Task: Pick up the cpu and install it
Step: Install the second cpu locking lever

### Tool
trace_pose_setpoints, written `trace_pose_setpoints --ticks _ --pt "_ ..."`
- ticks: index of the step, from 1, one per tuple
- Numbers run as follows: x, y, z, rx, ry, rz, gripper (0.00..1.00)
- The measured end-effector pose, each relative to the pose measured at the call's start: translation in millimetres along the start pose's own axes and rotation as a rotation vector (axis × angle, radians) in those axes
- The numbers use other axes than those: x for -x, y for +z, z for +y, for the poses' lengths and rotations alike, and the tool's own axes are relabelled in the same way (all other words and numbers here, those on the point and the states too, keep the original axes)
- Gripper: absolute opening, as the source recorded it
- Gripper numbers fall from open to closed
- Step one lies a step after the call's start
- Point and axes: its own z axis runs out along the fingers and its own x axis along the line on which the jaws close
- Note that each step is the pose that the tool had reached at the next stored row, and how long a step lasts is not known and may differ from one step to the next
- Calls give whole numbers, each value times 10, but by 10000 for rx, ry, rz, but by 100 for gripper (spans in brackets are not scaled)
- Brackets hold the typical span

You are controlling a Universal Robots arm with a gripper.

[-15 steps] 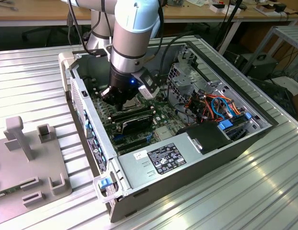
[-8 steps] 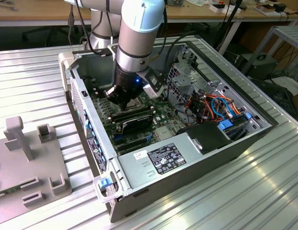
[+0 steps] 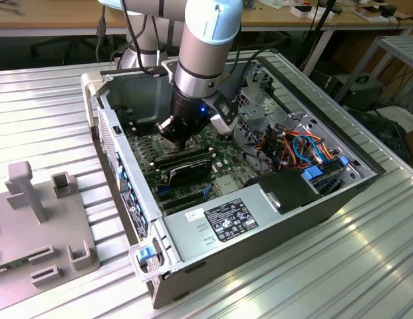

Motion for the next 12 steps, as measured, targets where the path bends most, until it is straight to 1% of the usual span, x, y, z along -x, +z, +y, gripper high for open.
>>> trace_pose_setpoints --ticks 2,4,8,12 --pt "27 0 -4 0 0 0 11" --pt "39 0 -4 0 -1 0 11" --pt "49 -9 48 0 -1 -1 11" --pt "59 -11 131 1 0 -1 11"
